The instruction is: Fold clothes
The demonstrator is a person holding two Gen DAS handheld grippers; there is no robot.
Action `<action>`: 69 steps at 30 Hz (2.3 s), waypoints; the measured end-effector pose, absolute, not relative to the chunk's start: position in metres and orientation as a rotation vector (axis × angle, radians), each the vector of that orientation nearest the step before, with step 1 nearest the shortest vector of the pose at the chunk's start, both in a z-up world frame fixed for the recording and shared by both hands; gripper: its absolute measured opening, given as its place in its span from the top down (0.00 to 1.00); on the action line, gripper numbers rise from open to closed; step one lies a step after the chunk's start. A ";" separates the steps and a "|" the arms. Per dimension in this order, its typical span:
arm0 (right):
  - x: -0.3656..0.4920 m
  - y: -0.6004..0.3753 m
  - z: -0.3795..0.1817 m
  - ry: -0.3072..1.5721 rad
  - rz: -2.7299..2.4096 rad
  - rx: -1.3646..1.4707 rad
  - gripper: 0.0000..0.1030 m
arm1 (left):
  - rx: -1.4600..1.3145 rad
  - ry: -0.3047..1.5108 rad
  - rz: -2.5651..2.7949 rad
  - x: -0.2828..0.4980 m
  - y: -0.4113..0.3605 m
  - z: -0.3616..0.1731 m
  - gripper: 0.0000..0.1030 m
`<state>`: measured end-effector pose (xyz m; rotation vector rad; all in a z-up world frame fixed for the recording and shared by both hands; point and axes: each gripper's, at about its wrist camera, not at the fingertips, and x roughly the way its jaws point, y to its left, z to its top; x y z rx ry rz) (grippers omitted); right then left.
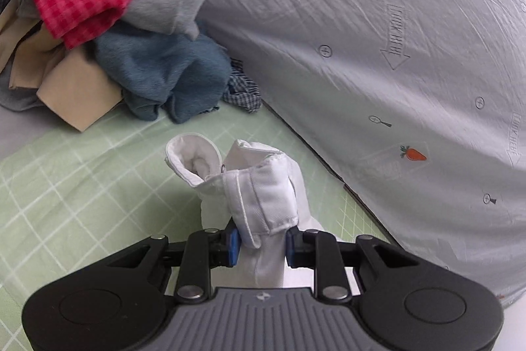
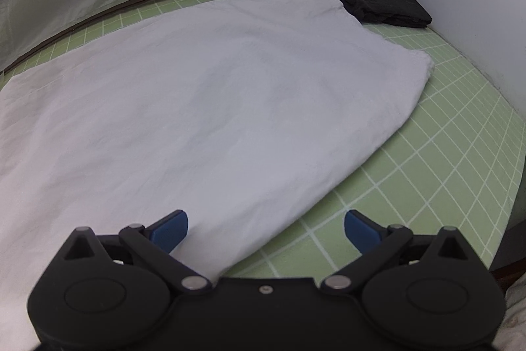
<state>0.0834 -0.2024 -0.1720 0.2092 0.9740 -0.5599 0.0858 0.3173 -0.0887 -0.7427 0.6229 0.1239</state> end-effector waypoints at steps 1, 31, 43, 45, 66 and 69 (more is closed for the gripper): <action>0.081 -0.206 -0.173 0.974 -0.561 0.217 0.00 | -0.726 0.624 0.112 0.087 0.310 -0.086 0.74; 0.078 -0.389 -0.168 0.968 -0.606 0.265 0.00 | -0.283 1.081 -0.123 0.139 0.008 -0.178 0.37; 0.107 -0.402 -0.175 1.004 -0.570 0.300 0.00 | -0.268 1.029 -0.198 0.131 -0.016 -0.135 0.23; 0.111 -0.403 -0.177 1.014 -0.569 0.309 0.00 | -0.265 0.988 -0.241 0.129 -0.020 -0.124 0.22; 0.129 -0.421 -0.197 1.058 -0.552 0.368 0.00 | -0.197 1.191 -0.112 0.161 -0.040 -0.169 0.08; 0.130 -0.422 -0.198 1.056 -0.548 0.365 0.00 | -0.187 1.174 -0.089 0.161 -0.047 -0.173 0.01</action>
